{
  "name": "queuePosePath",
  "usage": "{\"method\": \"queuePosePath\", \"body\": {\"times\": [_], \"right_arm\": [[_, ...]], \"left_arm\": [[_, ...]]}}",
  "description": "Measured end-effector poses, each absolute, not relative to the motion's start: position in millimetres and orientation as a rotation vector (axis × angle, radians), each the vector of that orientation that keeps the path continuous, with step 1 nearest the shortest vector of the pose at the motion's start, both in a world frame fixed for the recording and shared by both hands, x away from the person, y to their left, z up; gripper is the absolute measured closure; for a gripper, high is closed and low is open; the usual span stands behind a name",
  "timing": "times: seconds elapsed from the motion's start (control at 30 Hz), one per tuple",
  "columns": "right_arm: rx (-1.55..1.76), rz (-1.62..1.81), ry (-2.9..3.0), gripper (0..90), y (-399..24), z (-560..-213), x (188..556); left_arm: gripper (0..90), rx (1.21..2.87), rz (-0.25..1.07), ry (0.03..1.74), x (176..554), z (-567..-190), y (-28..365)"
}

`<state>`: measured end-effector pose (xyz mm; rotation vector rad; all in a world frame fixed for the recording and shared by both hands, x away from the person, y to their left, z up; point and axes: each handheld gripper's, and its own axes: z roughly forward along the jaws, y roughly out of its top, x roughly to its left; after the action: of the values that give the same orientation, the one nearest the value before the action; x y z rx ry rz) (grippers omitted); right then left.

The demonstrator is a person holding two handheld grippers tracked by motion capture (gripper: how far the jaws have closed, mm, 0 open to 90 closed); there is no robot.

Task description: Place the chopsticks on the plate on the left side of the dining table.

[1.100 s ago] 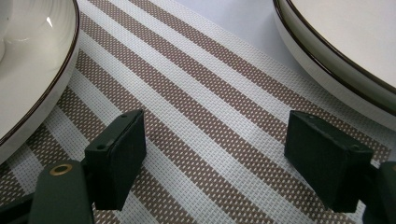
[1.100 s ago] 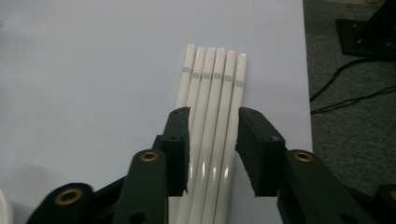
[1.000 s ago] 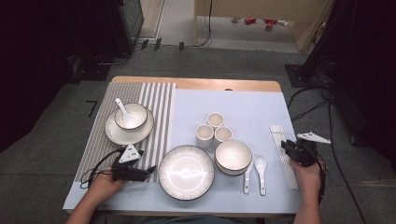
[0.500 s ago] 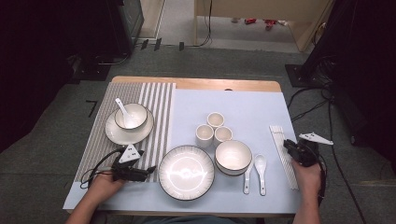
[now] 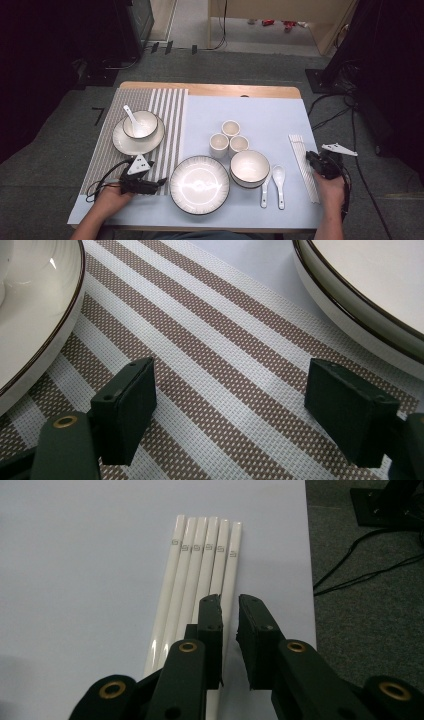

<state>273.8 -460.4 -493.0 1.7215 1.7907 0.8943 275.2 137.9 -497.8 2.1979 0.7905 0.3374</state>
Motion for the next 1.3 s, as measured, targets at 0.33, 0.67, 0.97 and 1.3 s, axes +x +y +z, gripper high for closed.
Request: {"method": "queuePosePath", "body": {"times": [0.33,0.67,0.97,1.3], "right_arm": [[1.726,0.895,1.801,83.1,-461,-494,274],[1.741,0.857,1.798,83.5,-461,-496,276],[1.747,0.882,1.782,83.7,-463,-498,278],[1.716,0.864,1.761,83.2,-462,-501,285]], "left_arm": [[21.2,2.197,0.339,0.791,275,-498,138],[21.2,2.197,0.338,0.791,275,-498,138],[21.2,2.199,0.338,0.79,275,-498,138],[21.2,2.198,0.338,0.789,275,-498,138]]}}
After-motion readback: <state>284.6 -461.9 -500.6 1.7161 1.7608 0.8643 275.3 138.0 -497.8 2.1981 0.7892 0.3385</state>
